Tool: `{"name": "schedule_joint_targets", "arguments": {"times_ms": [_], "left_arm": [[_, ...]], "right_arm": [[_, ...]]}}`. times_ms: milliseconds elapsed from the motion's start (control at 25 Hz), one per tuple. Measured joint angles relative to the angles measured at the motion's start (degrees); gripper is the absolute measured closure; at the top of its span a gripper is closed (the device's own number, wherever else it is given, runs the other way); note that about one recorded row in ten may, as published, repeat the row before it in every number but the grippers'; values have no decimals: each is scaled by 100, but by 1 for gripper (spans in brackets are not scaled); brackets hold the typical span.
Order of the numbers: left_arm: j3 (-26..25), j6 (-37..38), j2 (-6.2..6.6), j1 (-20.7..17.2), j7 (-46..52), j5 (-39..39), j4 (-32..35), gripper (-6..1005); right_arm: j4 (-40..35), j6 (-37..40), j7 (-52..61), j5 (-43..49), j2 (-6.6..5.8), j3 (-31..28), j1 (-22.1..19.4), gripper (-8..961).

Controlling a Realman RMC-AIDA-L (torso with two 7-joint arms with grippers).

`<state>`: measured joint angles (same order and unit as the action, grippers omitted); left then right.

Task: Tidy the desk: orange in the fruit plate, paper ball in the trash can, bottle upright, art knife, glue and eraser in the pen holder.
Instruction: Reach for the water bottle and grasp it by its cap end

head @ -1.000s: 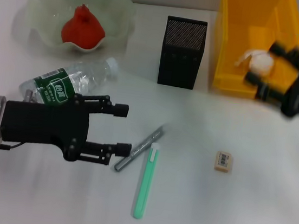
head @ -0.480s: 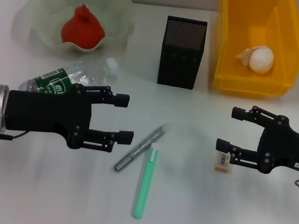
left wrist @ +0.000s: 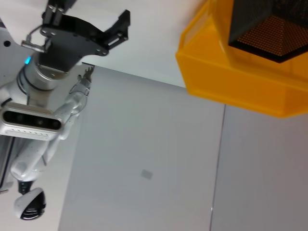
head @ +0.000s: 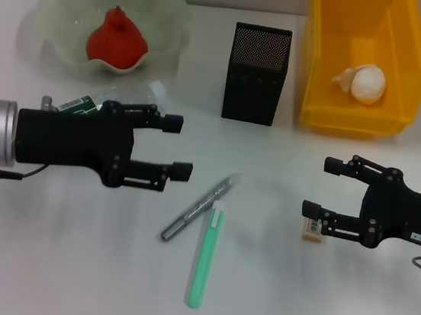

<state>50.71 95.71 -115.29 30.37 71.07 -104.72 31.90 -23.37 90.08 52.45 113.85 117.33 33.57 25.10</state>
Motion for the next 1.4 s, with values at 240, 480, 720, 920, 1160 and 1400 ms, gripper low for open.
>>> {"name": "schedule_joint_targets", "arguments": {"times_ms": [240, 480, 720, 920, 1160, 1400], "left_arm": [[72, -801, -204, 151, 1258, -176, 917, 233], [95, -1231, -255, 437, 2421, -917, 1614, 234], [157, -1309, -299, 863, 3622, -2098, 2218, 236], [514, -1309, -316, 1098, 4347, -2885, 2611, 237], [1022, -1294, -328, 1150, 4915, -3544, 3102, 238], [1205, -1423, -340, 1200, 5145, -4161, 3180, 240]], "right_arm": [[-2, -19, 2, 4, 7, 0, -27, 126], [-13, -20, 2, 6, 9, 0, -48, 126], [-18, -37, 2, 7, 9, -6, -55, 126], [-17, -75, 10, 7, 9, -9, -58, 126], [-18, -79, 59, 6, 9, -9, -58, 126], [-6, -79, 66, 6, 9, -26, -50, 127]]}}
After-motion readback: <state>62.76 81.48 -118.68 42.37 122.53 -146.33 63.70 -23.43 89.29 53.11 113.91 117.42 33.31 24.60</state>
